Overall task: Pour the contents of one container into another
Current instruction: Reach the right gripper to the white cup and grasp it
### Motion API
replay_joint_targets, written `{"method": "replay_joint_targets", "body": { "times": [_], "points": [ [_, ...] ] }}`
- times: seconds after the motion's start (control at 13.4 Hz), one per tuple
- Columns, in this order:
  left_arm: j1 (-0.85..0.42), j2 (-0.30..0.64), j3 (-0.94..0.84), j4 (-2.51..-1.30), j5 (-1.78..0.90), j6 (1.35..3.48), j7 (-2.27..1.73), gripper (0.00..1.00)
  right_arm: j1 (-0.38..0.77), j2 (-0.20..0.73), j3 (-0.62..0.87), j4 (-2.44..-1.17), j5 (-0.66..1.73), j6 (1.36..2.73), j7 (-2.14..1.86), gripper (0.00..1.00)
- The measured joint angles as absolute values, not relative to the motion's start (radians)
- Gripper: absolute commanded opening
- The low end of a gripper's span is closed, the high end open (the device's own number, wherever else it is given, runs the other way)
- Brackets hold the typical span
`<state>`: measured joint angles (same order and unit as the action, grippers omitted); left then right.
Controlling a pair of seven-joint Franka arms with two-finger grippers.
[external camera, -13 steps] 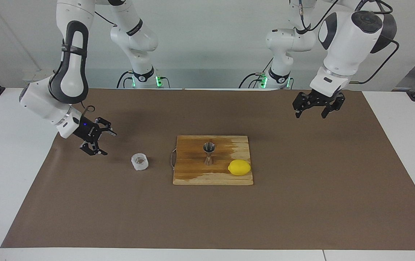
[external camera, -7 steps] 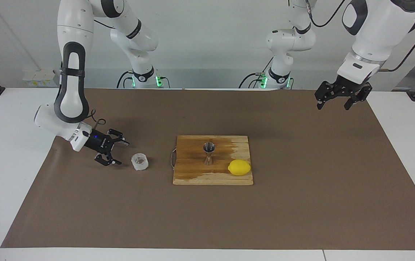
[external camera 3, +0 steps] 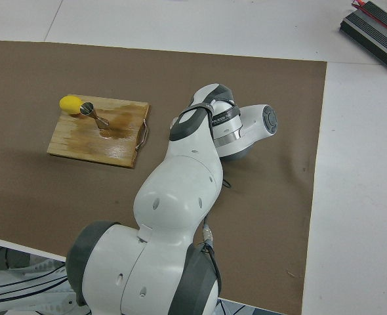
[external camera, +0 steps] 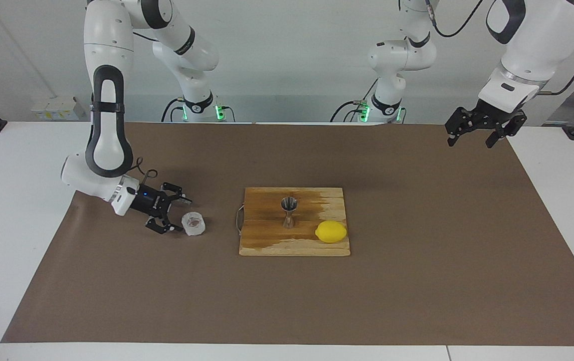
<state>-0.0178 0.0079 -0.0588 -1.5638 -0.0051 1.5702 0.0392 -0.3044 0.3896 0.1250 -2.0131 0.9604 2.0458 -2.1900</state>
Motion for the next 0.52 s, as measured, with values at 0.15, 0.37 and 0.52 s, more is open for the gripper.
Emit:
{"method": "replay_joint_targets", "body": {
  "times": [0.15, 0.37, 0.52],
  "points": [
    [-0.018, 0.007, -0.06, -1.572, -0.005, 1.562, 0.046, 1.0, -0.292, 0.392, 0.125, -2.013, 0.968, 2.062, -2.191, 1.0],
    [-0.018, 0.006, -0.063, -1.579, -0.007, 1.552, 0.05, 1.0, -0.278, 0.401, 0.125, -2.013, 0.976, 2.091, -2.207, 1.0],
    [-0.018, 0.005, -0.064, -1.579, -0.015, 1.552, 0.05, 1.0, -0.274, 0.404, 0.125, -2.013, 0.994, 2.102, -2.216, 1.0]
  ]
}}
